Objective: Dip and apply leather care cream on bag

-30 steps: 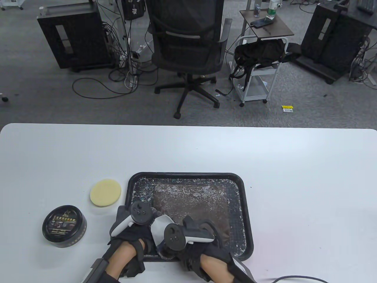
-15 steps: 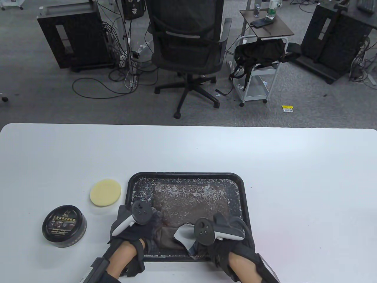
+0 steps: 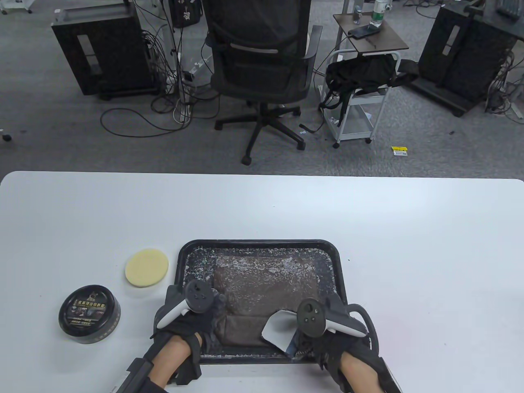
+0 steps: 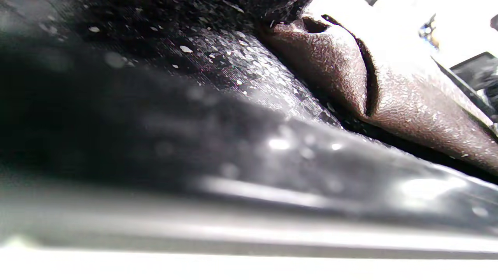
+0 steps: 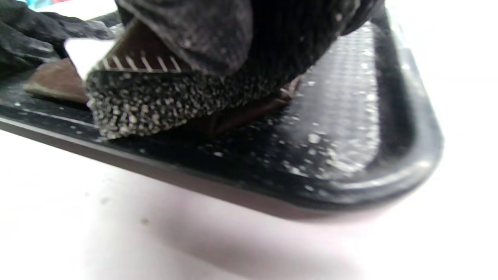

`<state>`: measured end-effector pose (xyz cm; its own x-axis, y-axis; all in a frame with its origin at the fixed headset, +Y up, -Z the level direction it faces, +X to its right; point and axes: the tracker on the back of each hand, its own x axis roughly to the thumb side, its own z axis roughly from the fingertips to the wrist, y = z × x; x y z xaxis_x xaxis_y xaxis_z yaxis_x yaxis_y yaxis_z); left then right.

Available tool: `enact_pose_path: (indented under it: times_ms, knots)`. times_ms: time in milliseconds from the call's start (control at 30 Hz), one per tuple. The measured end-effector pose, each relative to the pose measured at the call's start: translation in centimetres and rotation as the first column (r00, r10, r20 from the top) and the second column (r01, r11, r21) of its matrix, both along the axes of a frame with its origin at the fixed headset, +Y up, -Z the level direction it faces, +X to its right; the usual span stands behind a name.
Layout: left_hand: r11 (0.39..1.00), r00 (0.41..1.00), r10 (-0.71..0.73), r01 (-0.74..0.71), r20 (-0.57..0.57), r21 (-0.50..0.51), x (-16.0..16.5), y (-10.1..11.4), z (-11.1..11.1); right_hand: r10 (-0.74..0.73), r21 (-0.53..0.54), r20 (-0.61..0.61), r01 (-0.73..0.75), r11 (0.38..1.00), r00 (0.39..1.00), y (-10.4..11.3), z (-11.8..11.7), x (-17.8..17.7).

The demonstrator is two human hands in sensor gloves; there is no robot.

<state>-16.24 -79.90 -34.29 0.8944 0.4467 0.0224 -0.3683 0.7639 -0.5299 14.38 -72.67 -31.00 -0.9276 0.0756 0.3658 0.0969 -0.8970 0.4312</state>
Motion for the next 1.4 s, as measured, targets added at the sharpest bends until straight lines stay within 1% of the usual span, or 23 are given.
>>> enact_pose_path:
  times_ms: [167, 367, 567, 733, 767, 800, 900, 933, 1000, 1067, 1167, 1200, 1300, 1400]
  knots:
    - [1.000, 1.000, 0.008, -0.008, -0.001, 0.004, 0.0, -0.1, 0.0, -0.023, -0.015, 0.084, 0.025, 1.000, 0.996, -0.4, -0.3, 2.2]
    - [1.000, 1.000, 0.014, -0.014, 0.001, 0.014, -0.1, -0.2, 0.1, -0.024, -0.010, 0.104, 0.025, 1.000, 0.994, -0.4, -0.5, 2.9]
    - [0.999, 0.999, 0.033, -0.033, 0.000, 0.018, -0.2, -0.3, 0.2, 0.011, 0.035, 0.118, -0.015, 0.999, 0.993, -0.2, -0.4, 3.5]
    - [0.999, 0.999, 0.043, -0.043, 0.001, 0.020, -0.3, -0.5, 0.4, -0.063, 0.085, 0.108, 0.054, 0.995, 0.992, 0.6, -0.4, 4.2]
    - [0.999, 0.999, 0.044, -0.044, 0.001, 0.019, -0.3, -0.5, 0.4, -0.103, 0.099, 0.105, 0.093, 0.991, 0.989, 0.8, -0.4, 4.5]
    - [0.999, 0.999, 0.043, -0.043, 0.001, 0.019, -0.3, -0.5, 0.4, -0.185, 0.140, 0.101, 0.170, 0.975, 0.977, 1.3, -0.3, 4.9]
    - [0.999, 0.999, 0.042, -0.042, 0.001, 0.019, -0.3, -0.5, 0.4, -0.319, 0.262, 0.095, 0.285, 0.922, 0.943, 2.4, -0.2, 5.8]
    - [0.999, 0.999, 0.042, -0.042, 0.002, 0.019, -0.3, -0.5, 0.4, -0.349, 0.309, 0.094, 0.305, 0.901, 0.932, 2.8, -0.2, 6.1]
    - [0.999, 0.999, 0.042, -0.042, 0.002, 0.019, -0.3, -0.5, 0.4, -0.408, 0.451, 0.101, 0.324, 0.832, 0.907, 3.6, 0.0, 7.1]
    - [0.999, 0.999, 0.041, -0.041, 0.002, 0.020, -0.3, -0.5, 0.4, -0.441, 0.543, 0.118, 0.314, 0.778, 0.890, 4.1, 0.2, 8.0]
    - [0.999, 0.999, 0.042, -0.042, 0.003, 0.020, -0.3, -0.5, 0.4, -0.465, 0.635, 0.158, 0.271, 0.723, 0.871, 4.4, 0.3, 9.9]
    - [0.999, 0.999, 0.042, -0.042, 0.003, 0.020, -0.3, -0.6, 0.4, -0.467, 0.645, 0.170, 0.260, 0.718, 0.868, 4.4, 0.2, 10.3]
    - [0.999, 0.999, 0.042, -0.042, 0.003, 0.020, -0.3, -0.6, 0.4, -0.465, 0.687, 0.256, 0.179, 0.704, 0.847, 4.0, 0.0, 12.6]
    - [0.999, 0.999, 0.042, -0.042, 0.003, 0.020, -0.3, -0.6, 0.4, -0.460, 0.692, 0.337, 0.116, 0.713, 0.822, 3.3, -0.3, 14.4]
